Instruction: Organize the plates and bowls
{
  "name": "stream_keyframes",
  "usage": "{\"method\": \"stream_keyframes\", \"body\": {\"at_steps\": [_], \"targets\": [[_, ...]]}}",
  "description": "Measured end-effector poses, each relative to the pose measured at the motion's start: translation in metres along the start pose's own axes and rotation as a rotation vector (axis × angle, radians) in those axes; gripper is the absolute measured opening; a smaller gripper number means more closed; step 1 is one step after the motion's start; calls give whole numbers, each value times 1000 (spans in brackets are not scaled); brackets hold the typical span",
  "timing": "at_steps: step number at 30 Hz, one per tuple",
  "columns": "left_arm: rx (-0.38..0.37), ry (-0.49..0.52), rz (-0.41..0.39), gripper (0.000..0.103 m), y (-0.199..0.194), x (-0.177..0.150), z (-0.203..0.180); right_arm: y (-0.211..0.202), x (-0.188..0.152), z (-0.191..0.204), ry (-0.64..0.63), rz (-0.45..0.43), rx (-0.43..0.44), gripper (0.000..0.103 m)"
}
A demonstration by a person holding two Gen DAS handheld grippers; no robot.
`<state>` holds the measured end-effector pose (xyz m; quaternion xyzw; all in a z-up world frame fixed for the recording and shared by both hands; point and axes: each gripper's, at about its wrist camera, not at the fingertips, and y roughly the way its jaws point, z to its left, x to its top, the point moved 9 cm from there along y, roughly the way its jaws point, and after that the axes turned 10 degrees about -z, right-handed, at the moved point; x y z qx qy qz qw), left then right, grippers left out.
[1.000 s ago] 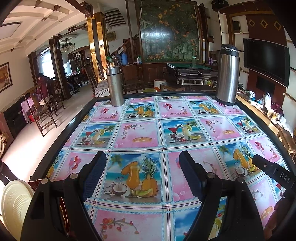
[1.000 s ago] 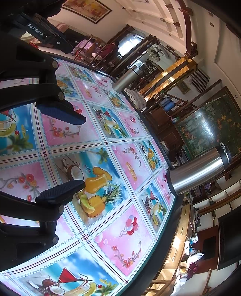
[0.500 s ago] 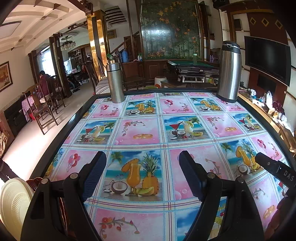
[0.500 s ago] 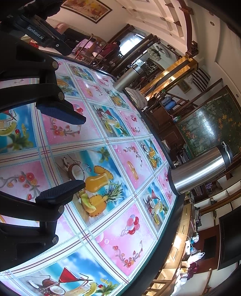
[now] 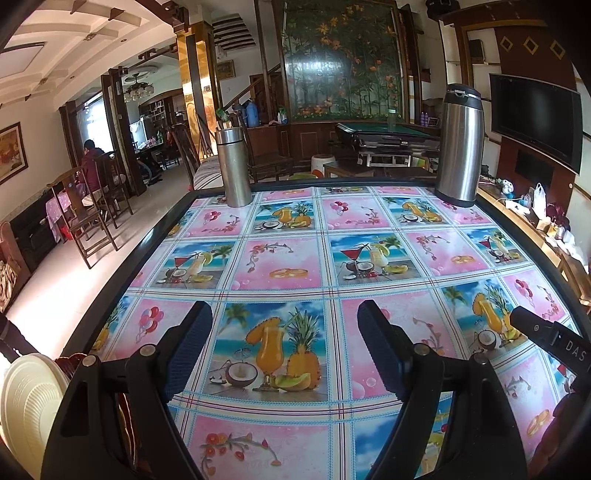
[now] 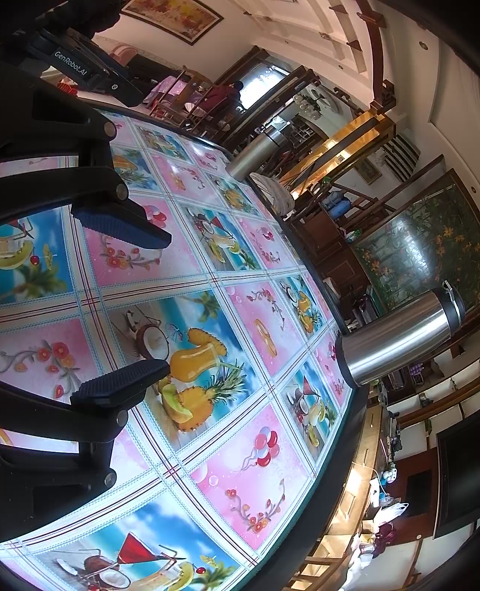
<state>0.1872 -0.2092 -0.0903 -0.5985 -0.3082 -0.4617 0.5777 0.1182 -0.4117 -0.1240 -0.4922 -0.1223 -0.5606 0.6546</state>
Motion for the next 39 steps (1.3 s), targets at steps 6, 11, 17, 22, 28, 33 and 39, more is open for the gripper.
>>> {"method": "stream_keyframes", "body": {"at_steps": [6,11,17,22,28,33,39], "targets": [[0,0,0,82,0,0,0,0,0,0,0,0,0,66],[0,-1,-1,82,1,0,0,0,0,0,0,0,0,66],[-1,-2,-3,82,0,1,0,0,-1,-1,-1,1,-1,66],[-9,-9,8,82,2,0,-1,0,-3,-1,-2,3,-3,66],[-16,-33,119,82,29,-32,-5,3,-8,-4,-6,13,-17,66],[-2,-35,169,82,44,-55,-8,8,-14,-8,-26,29,-53,66],[-26,-40,236,82,54,-77,-13,15,-20,-14,-51,56,-92,66]]}}
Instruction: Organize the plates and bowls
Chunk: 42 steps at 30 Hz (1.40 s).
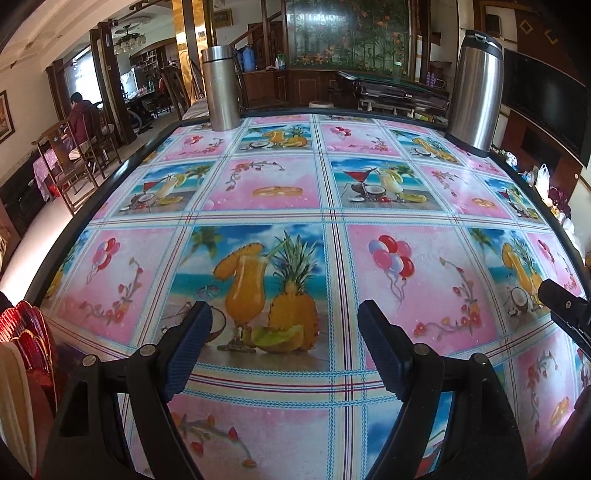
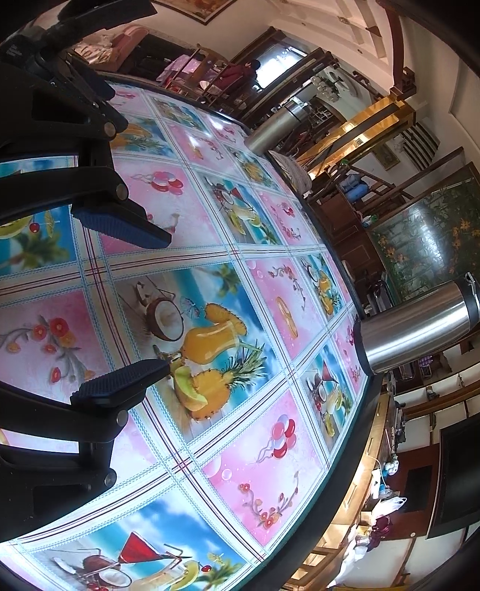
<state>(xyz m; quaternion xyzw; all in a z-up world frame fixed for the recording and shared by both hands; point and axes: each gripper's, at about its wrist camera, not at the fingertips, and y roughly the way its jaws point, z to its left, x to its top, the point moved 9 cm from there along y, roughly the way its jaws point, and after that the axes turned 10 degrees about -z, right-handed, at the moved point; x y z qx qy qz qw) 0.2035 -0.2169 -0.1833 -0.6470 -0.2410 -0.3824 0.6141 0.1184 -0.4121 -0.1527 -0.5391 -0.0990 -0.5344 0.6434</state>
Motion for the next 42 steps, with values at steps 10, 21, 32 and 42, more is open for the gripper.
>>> {"method": "stream_keyframes", "body": {"at_steps": [10,21,32,42], "targets": [[58,-30,-9,82,-21,4,22,0,-3,8,-20,12,22,66],[180,-56,-186,82,-128,7,99,-72,1,90,-124,-188,267,65],[337,-153,-323,84,-219,-4,198,-135,-68,221,-270,-170,523,67],[390,-234,-361,84,-242,-10,247,-175,-102,281,-374,-187,619,67]]}}
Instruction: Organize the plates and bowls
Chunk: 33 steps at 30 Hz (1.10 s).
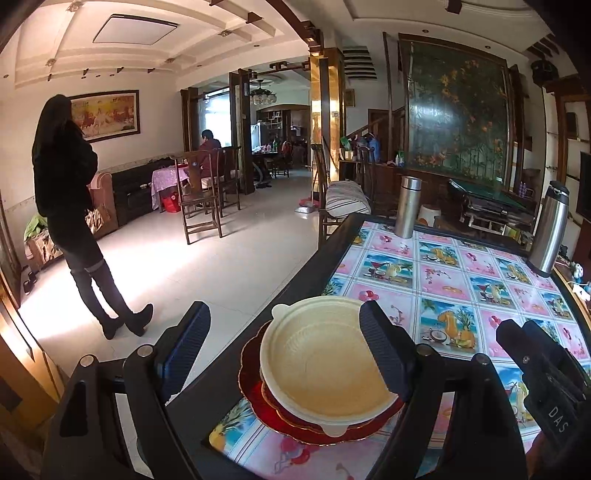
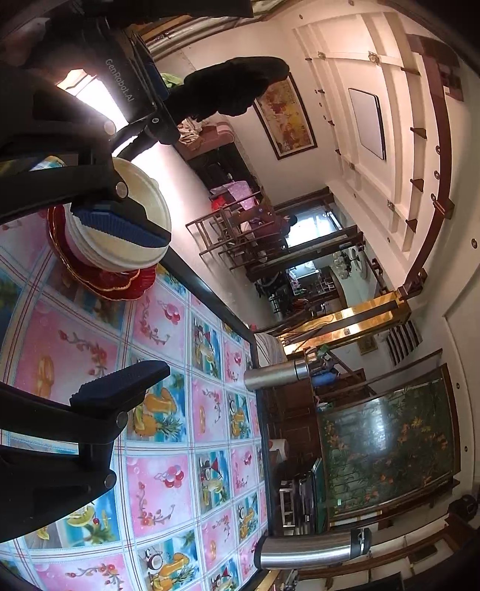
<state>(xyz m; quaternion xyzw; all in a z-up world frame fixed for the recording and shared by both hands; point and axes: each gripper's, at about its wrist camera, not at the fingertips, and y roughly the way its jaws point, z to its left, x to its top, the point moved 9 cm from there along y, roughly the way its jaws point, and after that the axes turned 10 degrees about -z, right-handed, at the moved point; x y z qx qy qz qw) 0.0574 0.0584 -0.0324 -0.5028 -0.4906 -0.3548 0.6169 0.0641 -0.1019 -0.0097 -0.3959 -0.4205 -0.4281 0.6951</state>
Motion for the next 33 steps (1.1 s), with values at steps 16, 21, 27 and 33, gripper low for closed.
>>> {"method": "stream_keyframes", "body": {"at_steps": [16,21,27,33], "targets": [[2,4,-29,84,-10,3,16,-7,-7,37,-52,10,38,67],[8,-4,-64,84,-17,7,20,-8,-7,38,-56,10,35,67],[12,-43,-28,88,-8,1,26,-6,-11,37,-53,22,29,67],[30,-44,11,88,0,-8,29,0,-18,32,-46,37,23,67]]}}
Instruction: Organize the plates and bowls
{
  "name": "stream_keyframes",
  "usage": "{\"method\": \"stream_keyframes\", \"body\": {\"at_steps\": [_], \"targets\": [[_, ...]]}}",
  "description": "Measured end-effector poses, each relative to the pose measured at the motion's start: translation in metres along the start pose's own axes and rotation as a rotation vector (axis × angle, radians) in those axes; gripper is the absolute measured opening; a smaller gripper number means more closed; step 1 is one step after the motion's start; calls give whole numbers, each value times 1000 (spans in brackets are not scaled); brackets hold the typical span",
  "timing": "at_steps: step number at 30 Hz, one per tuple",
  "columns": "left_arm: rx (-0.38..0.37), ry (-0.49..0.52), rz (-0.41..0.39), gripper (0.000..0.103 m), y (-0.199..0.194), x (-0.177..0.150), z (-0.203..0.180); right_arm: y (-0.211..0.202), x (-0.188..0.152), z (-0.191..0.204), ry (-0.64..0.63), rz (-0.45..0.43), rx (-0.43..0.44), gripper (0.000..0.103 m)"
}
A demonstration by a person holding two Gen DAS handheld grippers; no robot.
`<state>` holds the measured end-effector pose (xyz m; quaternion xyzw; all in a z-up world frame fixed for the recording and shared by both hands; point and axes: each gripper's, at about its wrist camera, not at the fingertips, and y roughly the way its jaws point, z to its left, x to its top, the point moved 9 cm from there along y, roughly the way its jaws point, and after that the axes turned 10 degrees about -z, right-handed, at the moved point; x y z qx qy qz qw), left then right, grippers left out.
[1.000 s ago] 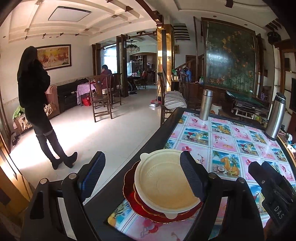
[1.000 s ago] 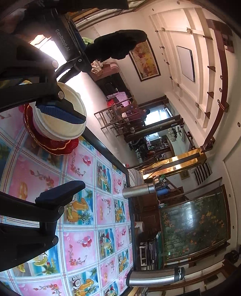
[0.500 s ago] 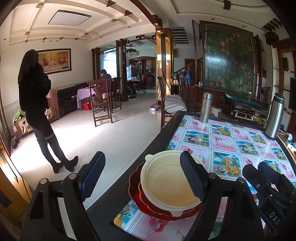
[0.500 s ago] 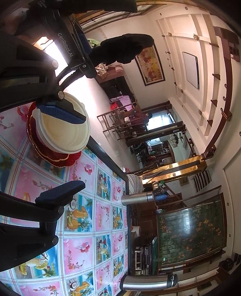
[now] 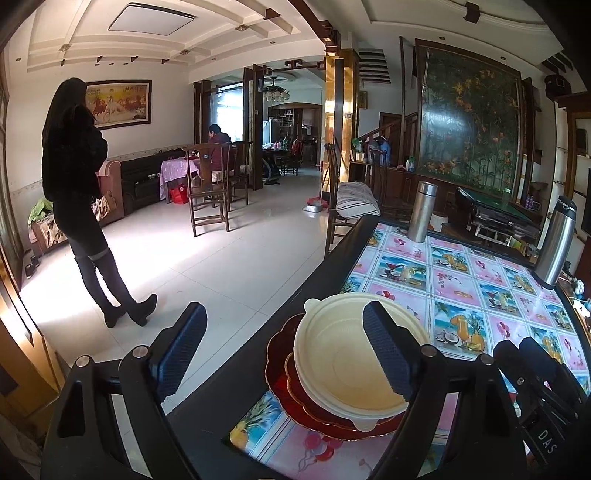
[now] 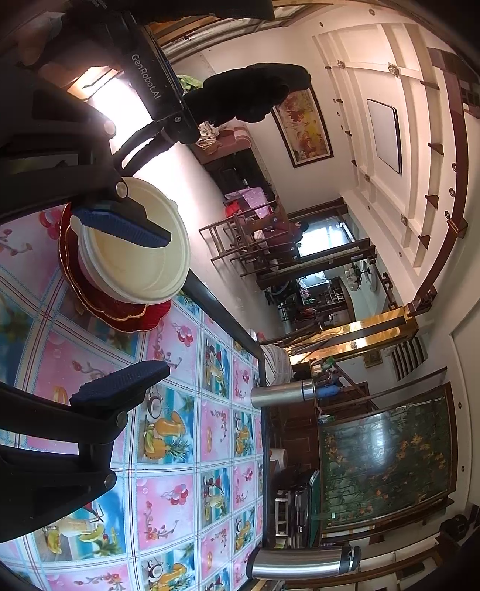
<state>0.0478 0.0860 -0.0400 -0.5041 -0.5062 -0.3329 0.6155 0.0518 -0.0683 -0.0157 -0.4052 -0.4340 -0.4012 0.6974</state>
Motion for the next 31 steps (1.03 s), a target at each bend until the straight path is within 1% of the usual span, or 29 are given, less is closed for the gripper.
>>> {"method": "stream_keyframes", "body": {"at_steps": [5,11,15,17,19,25,30,31], "targets": [[8,6,22,88,6,-5,0,5,-4,-6,10,9,-7,67],[8,16,28,88,10,-7,-3,8,-6,-14,17,16,-17,67],[-12,22,18,88,8,-6,-7,10,-8,-16,19,17,-20,67],[-45,18,20,95,7,-5,-11,10,-9,-17,23,21,-19,67],[-59,17,9,103,5,-3,-13,11,-10,-18,28,24,-16,67],[-78,32,-41,103,-3,3,-20,13,-13,-20,42,31,-14,67],[-126,24,-19,103,0,0,-27,15,-17,-23,59,41,-11,67],[-126,21,-14,103,0,-1,-27,15,-17,-23,62,42,-12,67]]}}
